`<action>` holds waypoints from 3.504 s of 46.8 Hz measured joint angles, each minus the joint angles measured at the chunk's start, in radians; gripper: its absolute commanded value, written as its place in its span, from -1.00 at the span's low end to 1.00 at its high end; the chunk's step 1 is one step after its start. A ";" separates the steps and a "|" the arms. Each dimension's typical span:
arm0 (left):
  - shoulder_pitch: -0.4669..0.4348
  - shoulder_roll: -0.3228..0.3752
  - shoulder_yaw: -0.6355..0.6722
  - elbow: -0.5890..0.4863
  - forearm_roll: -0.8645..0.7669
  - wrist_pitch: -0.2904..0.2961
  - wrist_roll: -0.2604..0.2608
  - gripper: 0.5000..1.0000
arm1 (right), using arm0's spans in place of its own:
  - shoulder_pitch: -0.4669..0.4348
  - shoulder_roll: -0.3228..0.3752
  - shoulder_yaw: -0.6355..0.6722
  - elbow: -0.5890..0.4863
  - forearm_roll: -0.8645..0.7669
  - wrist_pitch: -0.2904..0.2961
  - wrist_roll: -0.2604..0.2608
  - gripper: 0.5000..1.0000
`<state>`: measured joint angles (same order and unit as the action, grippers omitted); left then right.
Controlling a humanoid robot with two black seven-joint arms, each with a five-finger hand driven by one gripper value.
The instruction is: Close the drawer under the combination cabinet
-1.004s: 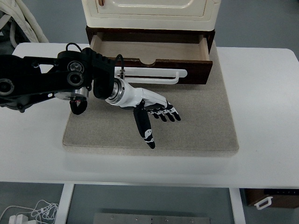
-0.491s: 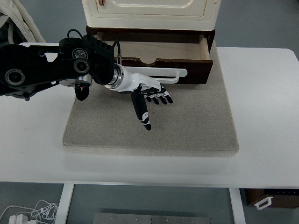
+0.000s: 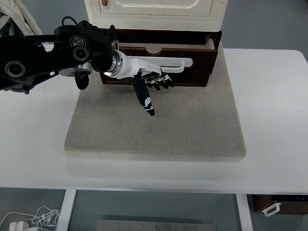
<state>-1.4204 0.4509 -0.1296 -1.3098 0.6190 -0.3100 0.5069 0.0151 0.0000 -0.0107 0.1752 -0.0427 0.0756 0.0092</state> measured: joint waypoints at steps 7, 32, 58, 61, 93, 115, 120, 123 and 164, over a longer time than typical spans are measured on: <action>-0.001 0.002 -0.009 0.018 0.000 -0.001 -0.004 1.00 | 0.000 0.000 0.000 0.000 0.000 0.000 0.000 0.81; -0.001 0.003 -0.013 0.111 0.001 -0.001 -0.026 1.00 | 0.000 0.000 0.000 0.001 0.000 0.000 0.000 0.81; -0.001 0.015 -0.016 0.129 0.027 0.000 -0.038 1.00 | 0.000 0.000 0.000 0.000 0.000 0.000 0.000 0.81; -0.001 0.016 -0.017 0.126 0.026 0.000 -0.038 1.00 | 0.000 0.000 0.000 0.000 0.000 0.000 0.000 0.81; 0.045 0.001 -0.257 0.055 0.000 -0.140 -0.182 1.00 | 0.000 0.000 0.000 0.000 0.000 0.000 0.000 0.81; 0.065 -0.023 -0.618 0.067 -0.049 -0.139 -0.379 1.00 | 0.000 0.000 0.000 0.000 0.000 0.000 0.000 0.81; 0.065 -0.030 -0.700 0.083 -0.066 -0.132 -0.409 1.00 | 0.000 0.000 0.000 0.000 0.000 0.000 0.000 0.81; 0.065 -0.036 -0.741 0.105 -0.074 -0.128 -0.420 1.00 | 0.000 0.000 0.000 0.000 0.000 0.000 0.000 0.81; 0.026 0.016 -1.148 0.532 -0.203 0.055 -0.452 1.00 | 0.000 0.000 0.000 0.001 0.000 0.000 0.000 0.81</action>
<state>-1.3945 0.4673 -1.2775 -0.7778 0.4164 -0.2546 0.0552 0.0152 0.0000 -0.0108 0.1759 -0.0425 0.0752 0.0092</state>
